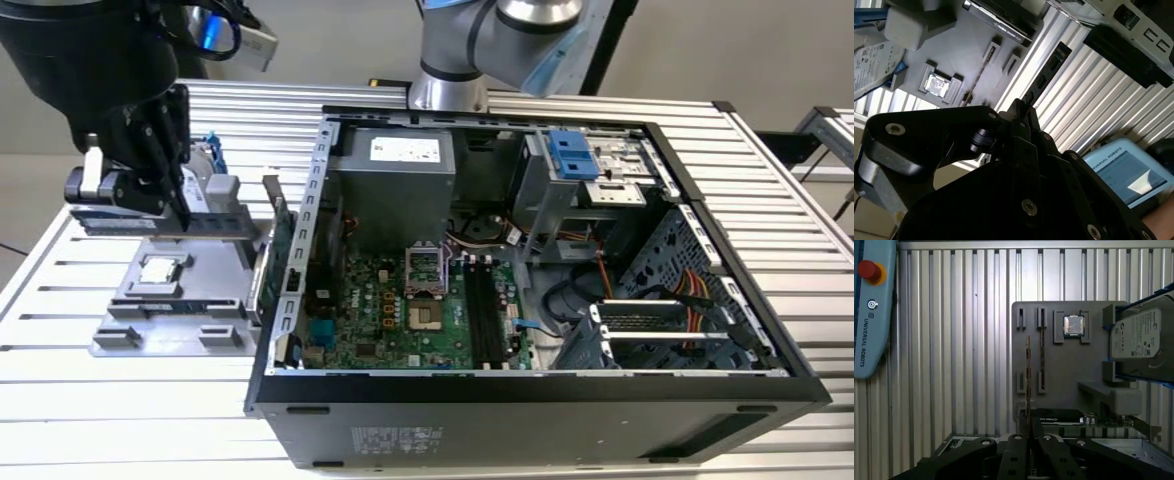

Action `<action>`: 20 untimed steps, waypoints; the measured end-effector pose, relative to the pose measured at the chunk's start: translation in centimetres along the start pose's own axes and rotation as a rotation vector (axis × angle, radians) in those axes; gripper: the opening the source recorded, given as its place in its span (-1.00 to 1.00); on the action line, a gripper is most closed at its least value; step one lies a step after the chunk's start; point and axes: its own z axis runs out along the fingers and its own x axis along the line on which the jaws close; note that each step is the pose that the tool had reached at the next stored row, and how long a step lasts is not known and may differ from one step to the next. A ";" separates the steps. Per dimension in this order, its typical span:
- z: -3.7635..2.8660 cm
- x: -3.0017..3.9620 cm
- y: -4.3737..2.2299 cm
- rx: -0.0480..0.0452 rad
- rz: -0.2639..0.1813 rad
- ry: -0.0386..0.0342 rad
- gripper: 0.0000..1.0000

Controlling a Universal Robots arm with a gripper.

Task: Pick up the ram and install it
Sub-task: 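Pick up the ram and move it above insertion slot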

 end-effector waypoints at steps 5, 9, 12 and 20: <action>-0.45 -0.01 -0.25 -0.0028 0.000 0.0000 -1.00; -0.63 -0.01 -0.49 -0.0037 0.000 0.0000 -1.00; -0.66 -0.02 -0.91 -0.0038 0.000 0.0000 -1.00; -0.71 -0.04 -2.09 -0.0041 0.000 0.0001 -1.00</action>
